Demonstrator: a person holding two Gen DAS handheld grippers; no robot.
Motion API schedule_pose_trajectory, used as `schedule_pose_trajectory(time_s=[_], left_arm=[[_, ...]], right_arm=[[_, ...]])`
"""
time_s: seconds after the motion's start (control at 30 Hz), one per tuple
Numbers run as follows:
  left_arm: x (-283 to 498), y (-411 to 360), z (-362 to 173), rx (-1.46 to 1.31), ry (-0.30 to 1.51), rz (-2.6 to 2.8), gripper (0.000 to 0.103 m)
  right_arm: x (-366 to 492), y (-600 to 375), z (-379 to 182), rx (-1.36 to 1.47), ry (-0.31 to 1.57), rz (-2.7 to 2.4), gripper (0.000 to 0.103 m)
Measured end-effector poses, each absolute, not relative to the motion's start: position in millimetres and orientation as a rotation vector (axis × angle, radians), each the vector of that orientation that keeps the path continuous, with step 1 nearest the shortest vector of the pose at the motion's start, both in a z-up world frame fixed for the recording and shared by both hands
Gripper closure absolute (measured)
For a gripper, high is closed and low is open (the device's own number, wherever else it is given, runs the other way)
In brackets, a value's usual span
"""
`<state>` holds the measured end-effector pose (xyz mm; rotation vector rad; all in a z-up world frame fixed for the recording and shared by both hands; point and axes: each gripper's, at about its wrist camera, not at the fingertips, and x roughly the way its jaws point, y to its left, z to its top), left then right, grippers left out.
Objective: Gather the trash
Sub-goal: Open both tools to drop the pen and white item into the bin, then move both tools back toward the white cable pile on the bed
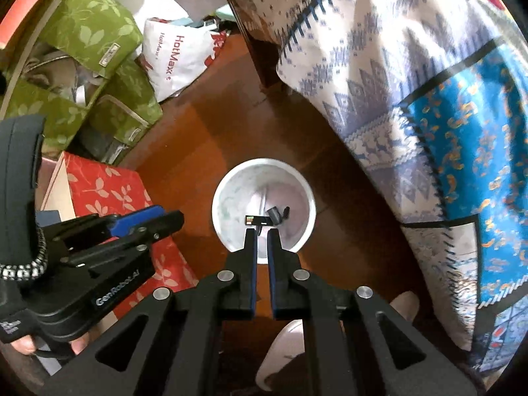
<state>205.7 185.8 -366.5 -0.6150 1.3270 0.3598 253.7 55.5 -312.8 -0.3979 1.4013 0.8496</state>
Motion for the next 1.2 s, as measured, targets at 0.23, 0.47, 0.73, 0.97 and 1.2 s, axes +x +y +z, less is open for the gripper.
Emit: schedule_pose_trajectory(time_s=[0.23, 0.47, 0.73, 0.97, 1.2], left_arm=[[198, 173, -312, -0.545, 1.219, 0.372, 0.078], [194, 151, -249, -0.459, 1.092, 0.371, 0.078], [198, 112, -173, -0.380, 0.929, 0.326, 0.078], [204, 68, -107, -0.306, 0.769, 0.264, 0.069], [224, 22, -58, -0.248, 0.645, 0.189, 0.052]], right_arm=[[253, 34, -274, -0.338, 1.314, 0.855, 0.097], [253, 1, -216, -0.274, 1.154, 0.838, 0.097], [252, -61, -137, -0.191, 0.913, 0.787, 0.097], [251, -120, -77, -0.113, 0.711, 0.706, 0.097], [258, -186, -39, -0.055, 0.550, 0.591, 0.046]])
